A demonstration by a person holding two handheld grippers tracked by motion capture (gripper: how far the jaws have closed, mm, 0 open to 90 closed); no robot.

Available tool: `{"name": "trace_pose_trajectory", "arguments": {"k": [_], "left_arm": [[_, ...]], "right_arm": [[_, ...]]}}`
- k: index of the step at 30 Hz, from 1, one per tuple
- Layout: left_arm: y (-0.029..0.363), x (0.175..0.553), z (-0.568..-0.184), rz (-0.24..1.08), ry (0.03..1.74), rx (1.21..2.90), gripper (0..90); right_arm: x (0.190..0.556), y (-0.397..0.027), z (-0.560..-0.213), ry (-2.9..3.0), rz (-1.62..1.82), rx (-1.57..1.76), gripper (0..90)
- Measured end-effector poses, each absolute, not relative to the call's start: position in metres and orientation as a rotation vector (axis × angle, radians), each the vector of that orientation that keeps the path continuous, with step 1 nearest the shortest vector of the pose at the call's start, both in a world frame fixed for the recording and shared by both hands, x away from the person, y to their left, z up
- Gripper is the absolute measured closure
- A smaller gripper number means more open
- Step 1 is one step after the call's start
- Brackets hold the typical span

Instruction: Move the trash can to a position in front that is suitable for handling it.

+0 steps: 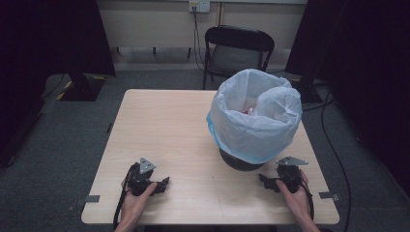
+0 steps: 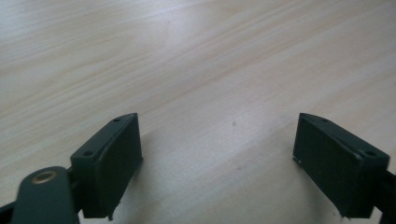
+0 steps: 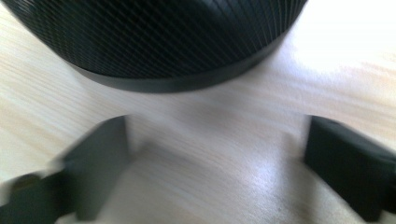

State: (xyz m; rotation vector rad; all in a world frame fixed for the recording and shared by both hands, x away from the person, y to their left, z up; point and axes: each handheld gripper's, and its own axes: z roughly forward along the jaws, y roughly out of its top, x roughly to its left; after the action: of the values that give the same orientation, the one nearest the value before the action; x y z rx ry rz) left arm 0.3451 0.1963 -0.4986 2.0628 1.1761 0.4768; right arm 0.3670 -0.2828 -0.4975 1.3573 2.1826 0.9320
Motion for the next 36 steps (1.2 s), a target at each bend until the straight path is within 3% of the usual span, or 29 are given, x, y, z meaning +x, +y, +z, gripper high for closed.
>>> {"name": "trace_pose_trajectory", "arguments": {"k": [1, 4, 7, 15, 28, 36], "left_arm": [[0.196, 0.345, -0.498, 0.449, 1.156, 2.063, 15.9], [0.192, 0.346, -0.497, 0.422, 1.126, 2.066, 16.9], [0.188, 0.346, -0.494, 0.376, 1.11, 2.065, 22.3], [0.172, 0.348, -0.478, 0.271, 1.05, 2.015, 24.5], [0.143, 0.383, -0.45, 0.356, 1.034, 1.954, 27.4], [0.125, 0.417, -0.438, 0.286, 1.026, 1.859, 26.8]], "right_arm": [[0.366, -0.284, -0.496, 2.19, 0.967, 1.341, 23.3], [0.365, -0.284, -0.492, 2.221, 0.994, 1.328, 18.1], [0.364, -0.284, -0.49, 2.221, 1.028, 1.322, 18.2], [0.36, -0.292, -0.475, 2.212, 1.132, 1.357, 21.5], [0.37, -0.307, -0.462, 2.122, 1.177, 1.4, 19.6], [0.383, -0.319, -0.439, 2.053, 1.237, 1.371, 20.7]]}}
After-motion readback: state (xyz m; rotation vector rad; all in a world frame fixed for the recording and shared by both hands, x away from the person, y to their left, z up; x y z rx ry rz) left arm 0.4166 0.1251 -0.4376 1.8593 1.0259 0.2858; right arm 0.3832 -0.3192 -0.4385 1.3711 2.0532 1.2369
